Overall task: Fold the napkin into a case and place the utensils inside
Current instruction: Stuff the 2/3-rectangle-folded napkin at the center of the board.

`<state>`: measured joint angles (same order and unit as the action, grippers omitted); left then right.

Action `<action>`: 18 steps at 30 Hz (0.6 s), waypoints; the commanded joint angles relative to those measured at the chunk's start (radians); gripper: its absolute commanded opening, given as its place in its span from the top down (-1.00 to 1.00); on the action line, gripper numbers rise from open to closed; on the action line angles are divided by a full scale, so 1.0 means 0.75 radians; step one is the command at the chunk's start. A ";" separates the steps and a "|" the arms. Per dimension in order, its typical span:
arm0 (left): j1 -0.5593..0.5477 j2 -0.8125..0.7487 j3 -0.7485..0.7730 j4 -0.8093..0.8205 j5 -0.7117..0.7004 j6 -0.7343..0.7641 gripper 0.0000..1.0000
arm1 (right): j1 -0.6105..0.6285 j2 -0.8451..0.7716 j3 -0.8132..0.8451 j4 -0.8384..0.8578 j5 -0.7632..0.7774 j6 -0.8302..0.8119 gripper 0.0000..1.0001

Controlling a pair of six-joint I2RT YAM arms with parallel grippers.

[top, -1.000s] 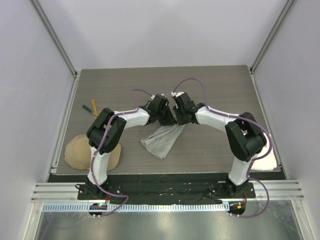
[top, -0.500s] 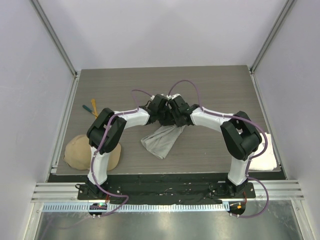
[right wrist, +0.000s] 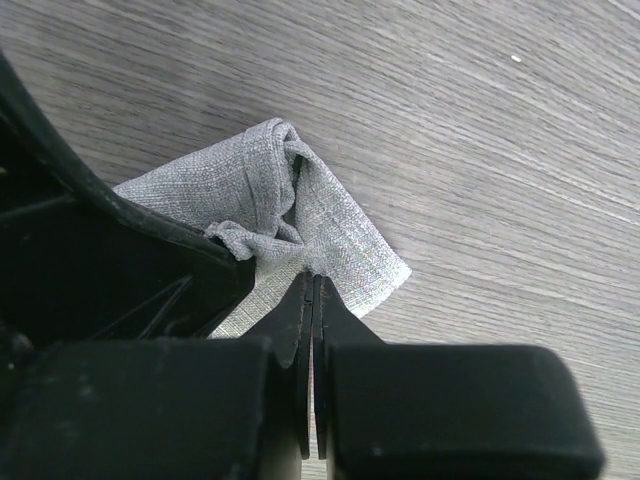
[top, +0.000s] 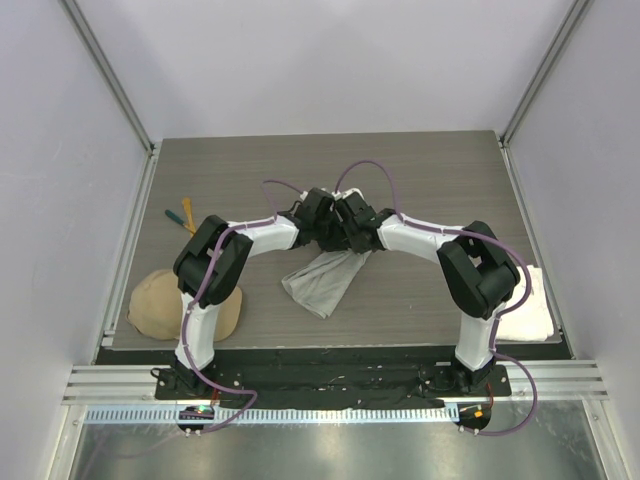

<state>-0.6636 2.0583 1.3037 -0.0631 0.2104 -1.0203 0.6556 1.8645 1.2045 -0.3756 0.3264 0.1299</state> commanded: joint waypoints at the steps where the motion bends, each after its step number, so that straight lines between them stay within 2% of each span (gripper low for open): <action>1: -0.001 0.017 0.019 -0.047 0.020 -0.004 1.00 | 0.012 -0.044 0.063 0.024 -0.059 0.052 0.98; 7: -0.001 0.023 0.039 -0.077 0.016 -0.102 1.00 | -0.039 -0.109 0.090 0.020 -0.314 0.288 0.98; 15: -0.013 -0.032 -0.018 -0.124 -0.113 -0.147 1.00 | -0.107 -0.144 0.034 0.083 -0.417 0.434 0.98; 18: -0.035 -0.047 -0.038 -0.059 -0.139 -0.123 1.00 | -0.158 -0.167 -0.011 0.130 -0.523 0.479 0.98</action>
<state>-0.6659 2.0548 1.3064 -0.0917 0.1749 -1.1225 0.5694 1.8080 1.2179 -0.3664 0.0589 0.4019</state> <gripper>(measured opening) 0.085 0.016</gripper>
